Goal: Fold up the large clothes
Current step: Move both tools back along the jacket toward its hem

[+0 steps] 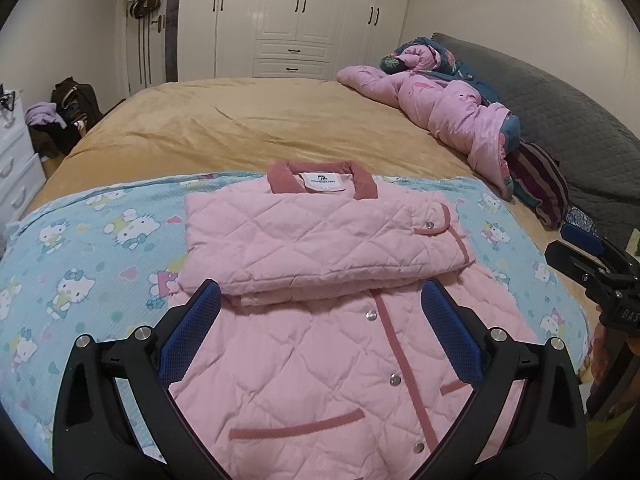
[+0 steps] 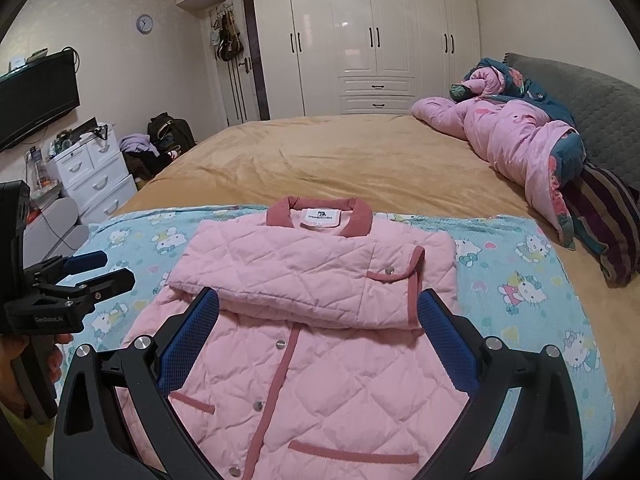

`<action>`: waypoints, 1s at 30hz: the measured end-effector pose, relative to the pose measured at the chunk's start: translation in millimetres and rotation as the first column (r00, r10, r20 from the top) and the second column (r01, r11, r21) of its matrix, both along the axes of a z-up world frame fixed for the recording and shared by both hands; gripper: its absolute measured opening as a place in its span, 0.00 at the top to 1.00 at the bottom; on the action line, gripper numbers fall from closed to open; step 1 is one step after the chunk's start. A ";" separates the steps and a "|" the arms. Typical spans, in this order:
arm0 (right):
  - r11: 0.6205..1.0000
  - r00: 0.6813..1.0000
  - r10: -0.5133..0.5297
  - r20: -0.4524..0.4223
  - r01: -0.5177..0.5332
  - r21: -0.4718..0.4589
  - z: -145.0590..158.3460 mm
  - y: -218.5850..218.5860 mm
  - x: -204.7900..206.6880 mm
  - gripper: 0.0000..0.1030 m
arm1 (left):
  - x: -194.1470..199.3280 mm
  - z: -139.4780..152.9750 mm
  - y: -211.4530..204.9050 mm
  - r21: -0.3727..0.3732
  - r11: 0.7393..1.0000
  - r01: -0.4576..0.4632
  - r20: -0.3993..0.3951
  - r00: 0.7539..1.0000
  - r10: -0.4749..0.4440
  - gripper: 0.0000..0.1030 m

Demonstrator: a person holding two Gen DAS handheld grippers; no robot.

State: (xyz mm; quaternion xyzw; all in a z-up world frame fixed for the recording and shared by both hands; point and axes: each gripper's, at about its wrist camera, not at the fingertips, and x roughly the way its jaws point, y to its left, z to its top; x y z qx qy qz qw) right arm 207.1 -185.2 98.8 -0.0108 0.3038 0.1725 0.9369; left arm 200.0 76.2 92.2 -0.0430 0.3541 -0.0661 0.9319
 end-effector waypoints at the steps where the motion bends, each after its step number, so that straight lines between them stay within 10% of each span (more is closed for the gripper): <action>1: 1.000 1.000 0.001 -0.001 -0.001 0.000 -1.2 -0.7 -1.7 0.04 | -2.4 -0.7 1.2 -0.001 1.000 -0.001 -0.001 1.000 0.001 0.09; 30: 1.000 0.996 -0.014 -0.084 0.013 -0.016 -59.1 -38.1 -61.9 0.04 | -69.9 -64.7 40.5 0.063 0.996 -0.068 -0.085 0.994 0.074 0.09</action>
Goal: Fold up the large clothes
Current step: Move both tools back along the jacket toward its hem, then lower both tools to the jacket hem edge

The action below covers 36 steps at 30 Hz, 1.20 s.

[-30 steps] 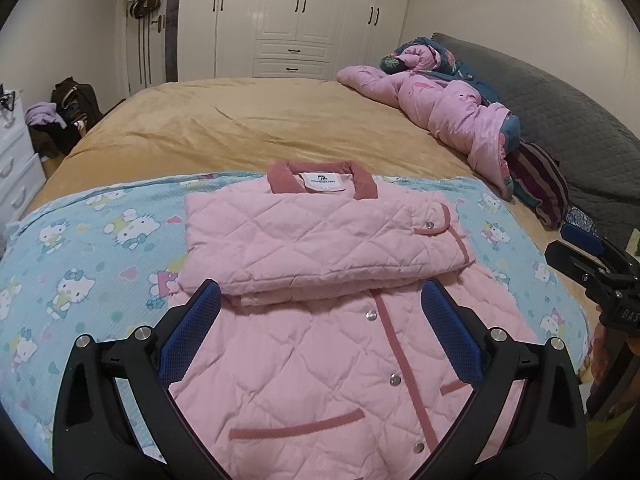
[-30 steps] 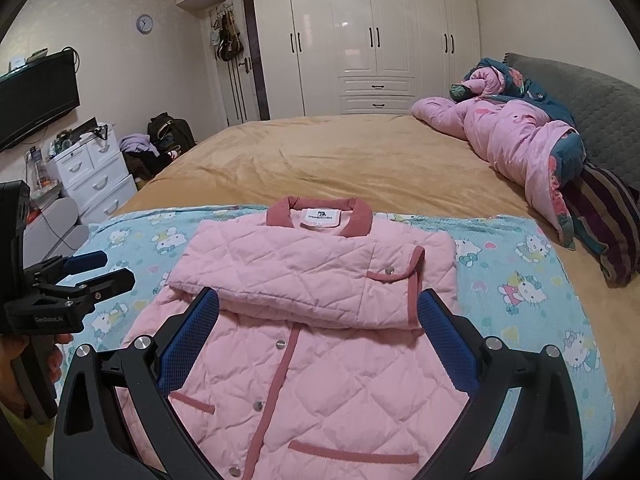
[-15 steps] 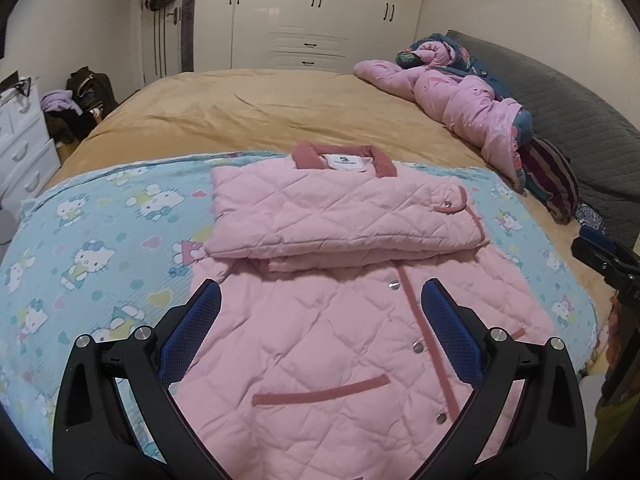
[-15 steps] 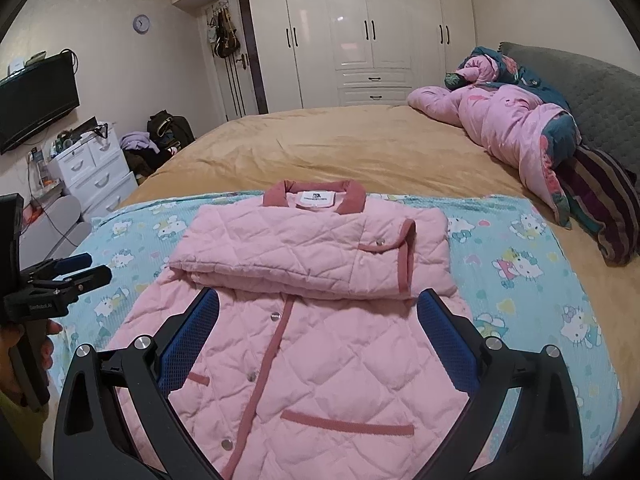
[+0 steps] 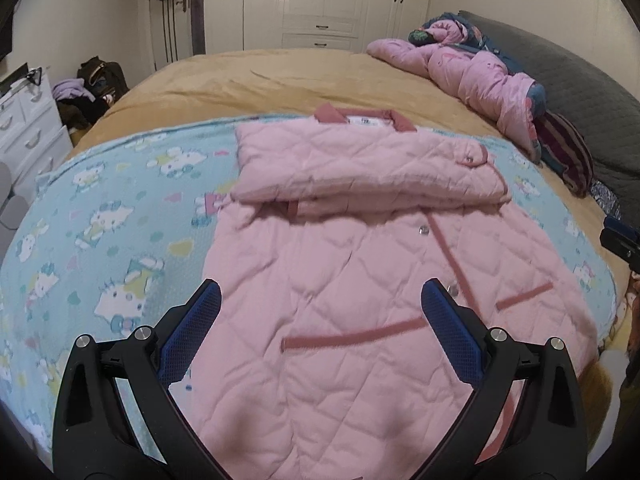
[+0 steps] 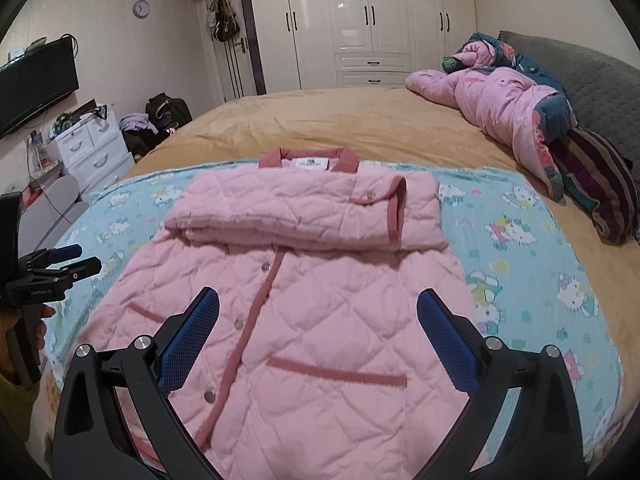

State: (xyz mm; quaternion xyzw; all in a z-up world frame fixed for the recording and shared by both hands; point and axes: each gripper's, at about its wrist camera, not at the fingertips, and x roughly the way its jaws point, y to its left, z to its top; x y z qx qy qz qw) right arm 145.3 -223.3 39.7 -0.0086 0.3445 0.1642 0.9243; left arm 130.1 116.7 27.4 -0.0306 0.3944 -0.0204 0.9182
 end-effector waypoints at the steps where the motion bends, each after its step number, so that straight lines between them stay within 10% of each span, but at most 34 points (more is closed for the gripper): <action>1: 1.000 1.000 -0.002 -0.007 0.002 0.002 -3.3 -1.8 -2.0 0.04 | -3.3 -4.5 2.9 -0.005 1.000 -0.006 -0.007 1.000 0.006 0.09; 36: 0.988 0.972 -0.145 -0.183 0.133 -0.079 -92.7 -80.5 -49.7 0.04 | -48.4 -90.0 54.2 0.019 0.996 -0.088 -0.182 0.979 0.090 0.09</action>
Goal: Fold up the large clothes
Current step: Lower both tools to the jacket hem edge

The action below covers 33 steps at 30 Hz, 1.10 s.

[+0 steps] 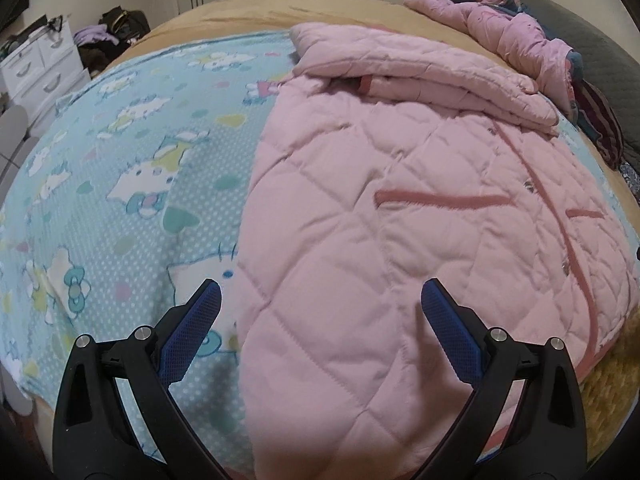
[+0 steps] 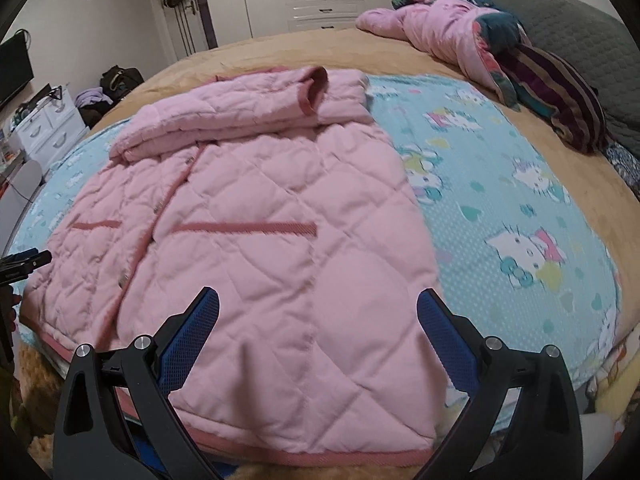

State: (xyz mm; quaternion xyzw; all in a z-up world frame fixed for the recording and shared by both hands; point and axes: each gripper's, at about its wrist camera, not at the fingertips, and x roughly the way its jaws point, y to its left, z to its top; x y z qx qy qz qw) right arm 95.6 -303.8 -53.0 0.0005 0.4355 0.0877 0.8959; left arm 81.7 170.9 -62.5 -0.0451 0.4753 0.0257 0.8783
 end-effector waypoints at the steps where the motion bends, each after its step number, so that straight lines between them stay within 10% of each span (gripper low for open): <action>1: 1.000 1.000 -0.006 -0.008 0.006 -0.001 -2.5 -2.8 -0.5 0.04 | -1.3 -2.5 2.5 -0.002 1.000 -0.004 -0.006 1.000 0.004 0.09; 33: 0.998 0.976 0.022 -0.217 -0.008 0.065 -47.0 -45.3 -21.7 0.04 | -58.5 -30.1 16.8 -0.191 0.981 0.026 -0.043 0.998 -0.034 0.19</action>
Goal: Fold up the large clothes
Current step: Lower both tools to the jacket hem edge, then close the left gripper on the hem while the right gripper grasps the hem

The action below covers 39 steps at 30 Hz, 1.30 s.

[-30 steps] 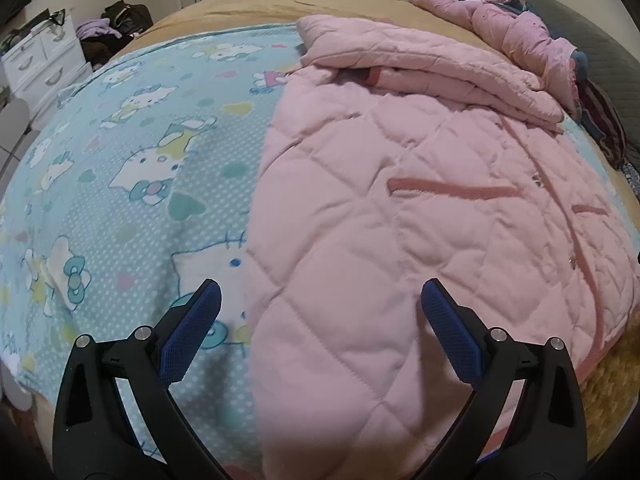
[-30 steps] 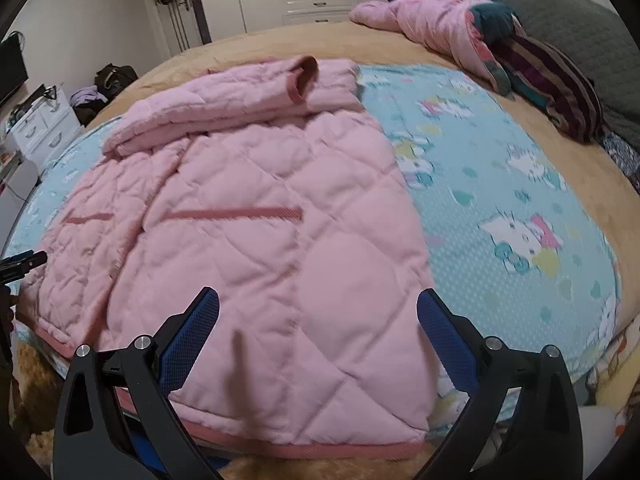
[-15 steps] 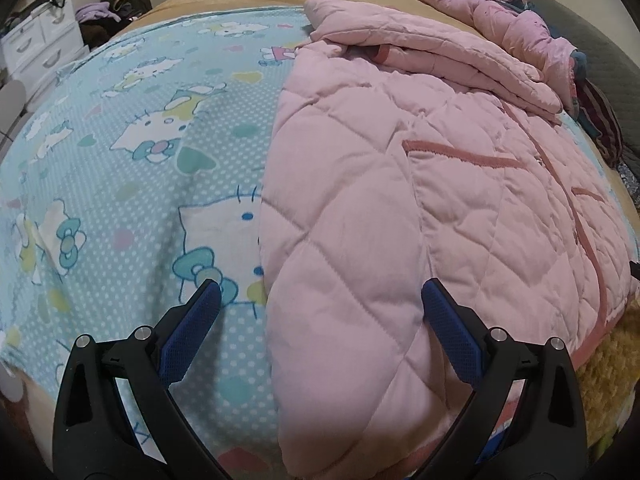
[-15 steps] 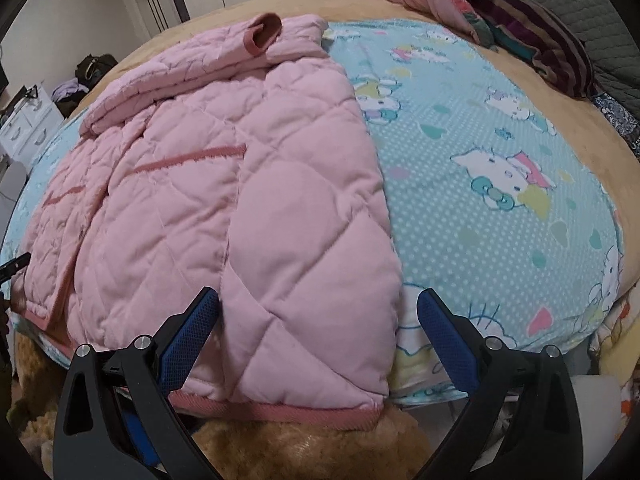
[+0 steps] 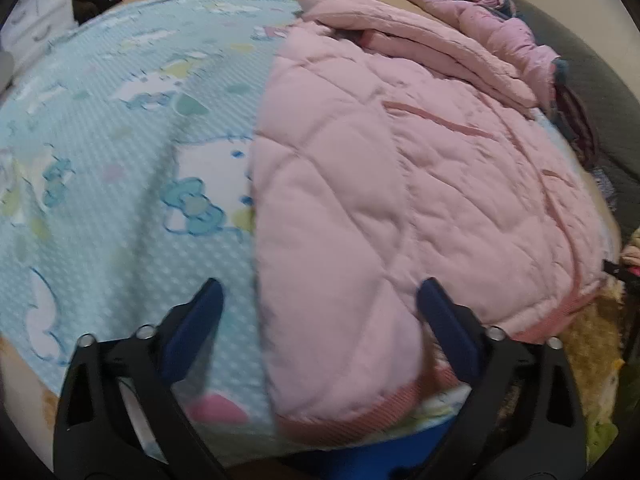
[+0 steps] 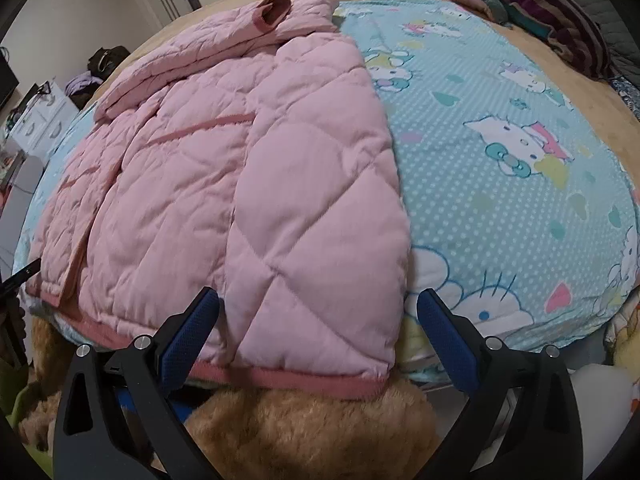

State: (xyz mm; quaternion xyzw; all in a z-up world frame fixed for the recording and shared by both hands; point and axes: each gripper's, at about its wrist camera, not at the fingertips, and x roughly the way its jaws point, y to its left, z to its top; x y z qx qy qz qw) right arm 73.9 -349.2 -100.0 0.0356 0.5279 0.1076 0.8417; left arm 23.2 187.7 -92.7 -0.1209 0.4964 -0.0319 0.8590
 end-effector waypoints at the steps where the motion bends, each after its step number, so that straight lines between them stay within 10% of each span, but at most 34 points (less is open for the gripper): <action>1: 1.000 1.000 0.006 -0.005 -0.006 0.007 -0.7 -0.1 -1.4 0.04 | -1.0 0.1 -1.5 -0.011 1.000 0.003 0.002 1.000 -0.003 0.25; 5: 0.999 0.999 0.026 -0.028 -0.025 0.029 -4.4 -0.9 -4.5 0.04 | -3.4 1.8 -9.8 -0.026 0.999 0.028 0.007 1.000 -0.028 0.42; 13: 0.991 0.995 0.083 -0.063 -0.075 0.114 -14.6 -6.3 8.3 0.10 | -1.9 -0.2 -9.6 -0.029 0.999 0.034 0.002 0.999 -0.034 0.40; 23: 0.968 0.987 0.149 0.058 -0.158 0.193 25.7 -4.4 2.0 0.72 | 2.8 -3.8 -16.3 0.017 0.999 0.039 -0.001 0.999 -0.039 0.32; 28: 0.960 0.984 0.148 0.095 -0.166 0.225 39.7 -3.5 3.2 0.72 | 3.9 1.9 -18.4 0.004 0.999 0.048 0.012 0.999 -0.048 0.58; 32: 0.961 0.991 0.131 0.023 -0.133 0.243 26.1 -8.1 6.1 0.52 | 3.0 14.2 -22.6 0.016 0.998 0.060 0.039 0.997 -0.061 0.81; 39: 0.969 0.988 0.151 -0.039 -0.141 0.203 7.6 -4.8 4.8 0.34 | 3.8 43.9 -24.7 0.000 0.997 0.071 0.110 0.991 -0.070 0.89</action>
